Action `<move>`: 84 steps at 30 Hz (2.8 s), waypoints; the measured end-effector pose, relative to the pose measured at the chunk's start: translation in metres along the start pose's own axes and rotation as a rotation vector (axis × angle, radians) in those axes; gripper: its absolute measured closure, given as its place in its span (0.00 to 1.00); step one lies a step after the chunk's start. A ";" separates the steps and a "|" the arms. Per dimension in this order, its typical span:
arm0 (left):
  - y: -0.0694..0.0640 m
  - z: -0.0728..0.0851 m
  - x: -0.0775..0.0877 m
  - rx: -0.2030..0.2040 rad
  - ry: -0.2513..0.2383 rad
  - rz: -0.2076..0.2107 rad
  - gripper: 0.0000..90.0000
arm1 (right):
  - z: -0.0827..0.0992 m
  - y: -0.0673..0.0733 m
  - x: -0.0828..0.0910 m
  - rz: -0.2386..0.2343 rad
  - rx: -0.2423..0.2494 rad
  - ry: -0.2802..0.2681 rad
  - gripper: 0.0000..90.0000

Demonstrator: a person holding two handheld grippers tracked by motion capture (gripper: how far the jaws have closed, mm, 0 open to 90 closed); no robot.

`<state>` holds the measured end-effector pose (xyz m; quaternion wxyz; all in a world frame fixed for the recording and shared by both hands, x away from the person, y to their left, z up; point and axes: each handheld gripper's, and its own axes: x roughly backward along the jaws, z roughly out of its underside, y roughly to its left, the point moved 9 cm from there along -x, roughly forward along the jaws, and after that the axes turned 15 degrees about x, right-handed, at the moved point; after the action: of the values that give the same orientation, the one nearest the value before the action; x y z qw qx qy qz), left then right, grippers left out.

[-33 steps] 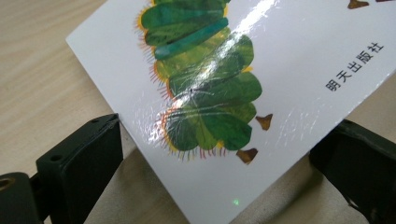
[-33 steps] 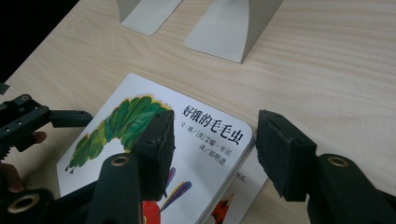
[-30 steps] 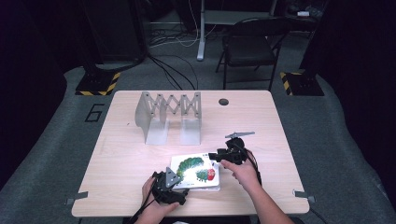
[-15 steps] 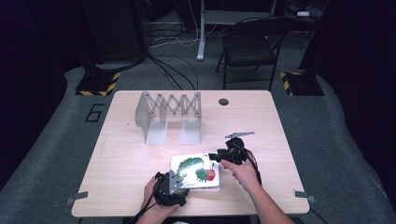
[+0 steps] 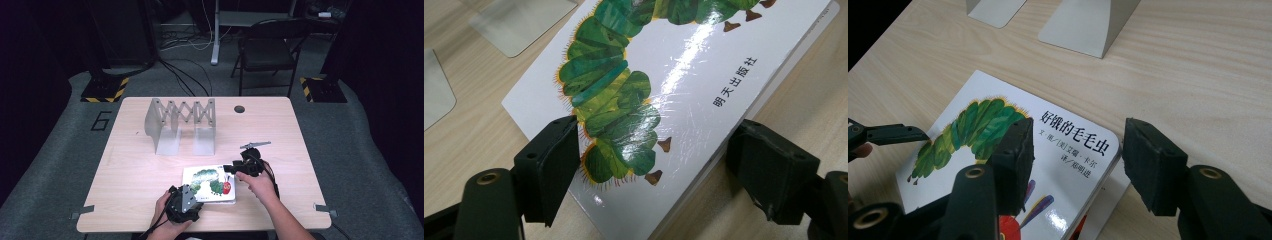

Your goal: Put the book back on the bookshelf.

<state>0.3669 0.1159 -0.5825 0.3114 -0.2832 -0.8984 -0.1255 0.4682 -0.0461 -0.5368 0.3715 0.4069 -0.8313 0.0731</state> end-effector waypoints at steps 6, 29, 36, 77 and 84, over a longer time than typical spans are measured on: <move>0.001 0.000 0.000 -0.002 -0.012 -0.009 0.24 | 0.002 0.000 -0.003 -0.006 -0.021 0.013 0.49; 0.000 0.001 0.000 -0.001 -0.013 -0.005 0.24 | -0.014 -0.006 -0.010 -0.027 -0.022 0.095 0.40; 0.000 0.001 0.000 0.003 -0.018 -0.003 0.24 | -0.010 -0.006 -0.025 -0.053 -0.034 0.113 0.40; 0.001 0.000 -0.001 -0.006 -0.027 -0.014 0.24 | 0.006 -0.001 -0.035 -0.126 -0.044 0.130 0.38; 0.000 0.000 -0.001 -0.008 -0.030 -0.005 0.23 | 0.008 0.000 -0.037 -0.135 -0.057 0.144 0.37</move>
<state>0.3680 0.1153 -0.5832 0.2963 -0.2842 -0.9031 -0.1254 0.4783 -0.0267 -0.5677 0.4459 0.4448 -0.7749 0.0532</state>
